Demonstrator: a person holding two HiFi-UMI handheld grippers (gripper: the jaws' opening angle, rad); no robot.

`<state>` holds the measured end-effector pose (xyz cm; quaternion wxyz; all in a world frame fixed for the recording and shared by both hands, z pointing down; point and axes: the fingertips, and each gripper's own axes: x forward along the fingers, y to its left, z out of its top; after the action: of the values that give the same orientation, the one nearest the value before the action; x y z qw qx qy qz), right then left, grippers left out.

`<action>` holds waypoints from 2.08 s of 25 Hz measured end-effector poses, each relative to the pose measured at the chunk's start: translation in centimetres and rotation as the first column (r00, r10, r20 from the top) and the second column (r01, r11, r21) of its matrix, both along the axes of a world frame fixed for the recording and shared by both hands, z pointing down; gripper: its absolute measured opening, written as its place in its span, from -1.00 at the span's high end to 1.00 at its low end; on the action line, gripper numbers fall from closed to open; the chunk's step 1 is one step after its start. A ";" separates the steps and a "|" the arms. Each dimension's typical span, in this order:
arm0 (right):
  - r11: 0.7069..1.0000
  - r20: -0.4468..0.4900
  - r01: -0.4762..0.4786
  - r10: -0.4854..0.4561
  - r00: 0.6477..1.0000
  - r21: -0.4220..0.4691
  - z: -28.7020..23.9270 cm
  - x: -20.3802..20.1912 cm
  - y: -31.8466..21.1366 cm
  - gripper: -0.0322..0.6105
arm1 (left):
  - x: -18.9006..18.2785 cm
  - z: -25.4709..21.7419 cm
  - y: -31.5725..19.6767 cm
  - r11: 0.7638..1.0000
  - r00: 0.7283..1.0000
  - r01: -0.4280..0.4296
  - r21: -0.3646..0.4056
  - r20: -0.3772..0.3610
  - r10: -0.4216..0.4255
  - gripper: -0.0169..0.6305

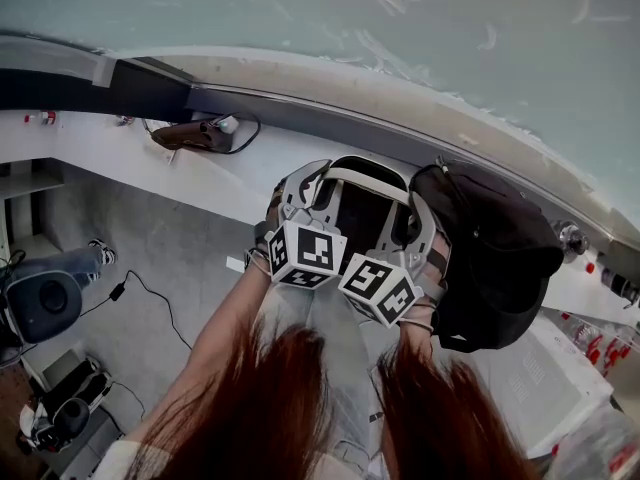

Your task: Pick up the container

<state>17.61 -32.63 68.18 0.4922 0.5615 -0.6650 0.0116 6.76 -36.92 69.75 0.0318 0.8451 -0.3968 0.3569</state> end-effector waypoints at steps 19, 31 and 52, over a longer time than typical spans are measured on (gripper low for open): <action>0.998 -0.013 0.064 -0.063 0.998 0.024 -2.2 -1.5 3.7 0.64 | -1.7 -2.3 4.3 0.999 0.998 0.044 0.009 0.033 -0.044 0.70; 0.993 0.018 0.095 -0.097 0.995 0.070 -5.4 -2.2 3.1 0.64 | -2.5 -6.1 3.9 0.995 0.996 0.065 0.073 0.061 -0.069 0.70; 0.973 0.054 0.122 -0.135 0.989 0.197 -14.4 -2.7 2.5 0.63 | -3.2 -15.1 4.1 0.973 0.986 0.163 0.163 0.012 -0.167 0.70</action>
<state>14.95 -30.11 53.76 0.4125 0.5618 -0.7140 -0.0660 3.51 -32.84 54.69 -0.0122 0.8044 -0.4936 0.3303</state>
